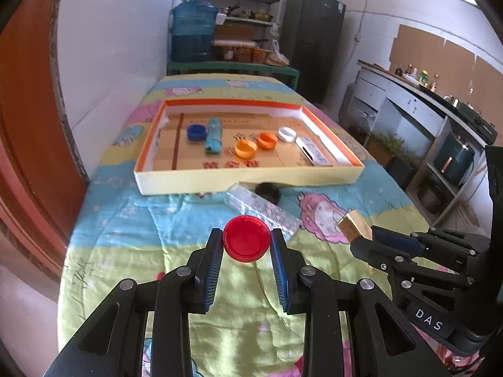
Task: Organize rigid objects
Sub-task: 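Carry the red cap and tan box with both grippers toward the tray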
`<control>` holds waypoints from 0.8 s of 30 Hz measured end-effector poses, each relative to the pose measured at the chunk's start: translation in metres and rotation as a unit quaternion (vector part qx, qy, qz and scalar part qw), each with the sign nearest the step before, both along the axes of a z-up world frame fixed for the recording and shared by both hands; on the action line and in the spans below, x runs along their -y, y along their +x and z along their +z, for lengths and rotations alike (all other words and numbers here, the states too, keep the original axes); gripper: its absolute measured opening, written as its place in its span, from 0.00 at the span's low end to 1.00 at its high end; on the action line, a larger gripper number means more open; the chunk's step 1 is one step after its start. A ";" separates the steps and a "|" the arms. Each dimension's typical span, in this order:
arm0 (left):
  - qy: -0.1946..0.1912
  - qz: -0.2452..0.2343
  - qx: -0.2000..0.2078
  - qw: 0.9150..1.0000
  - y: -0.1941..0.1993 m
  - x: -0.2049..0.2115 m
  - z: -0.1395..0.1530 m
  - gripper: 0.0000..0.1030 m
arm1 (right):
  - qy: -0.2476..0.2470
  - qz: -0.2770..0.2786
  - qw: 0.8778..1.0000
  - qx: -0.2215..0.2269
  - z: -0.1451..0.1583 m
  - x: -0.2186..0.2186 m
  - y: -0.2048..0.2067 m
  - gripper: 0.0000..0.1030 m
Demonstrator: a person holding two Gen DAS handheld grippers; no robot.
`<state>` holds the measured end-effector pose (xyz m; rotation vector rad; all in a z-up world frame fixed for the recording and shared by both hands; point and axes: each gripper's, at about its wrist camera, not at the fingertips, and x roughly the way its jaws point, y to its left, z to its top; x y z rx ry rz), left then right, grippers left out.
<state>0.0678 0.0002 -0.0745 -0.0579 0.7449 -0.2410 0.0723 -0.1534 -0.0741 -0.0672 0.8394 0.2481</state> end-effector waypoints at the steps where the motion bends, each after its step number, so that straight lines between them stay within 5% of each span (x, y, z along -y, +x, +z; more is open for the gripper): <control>1: 0.002 0.002 0.003 1.000 0.001 -0.001 0.003 0.30 | 0.000 0.001 1.000 0.002 0.001 0.000 0.001 0.18; 24: -0.005 0.026 0.049 0.998 0.035 -0.012 0.047 0.30 | -0.008 0.020 0.999 0.044 0.037 -0.014 0.041 0.18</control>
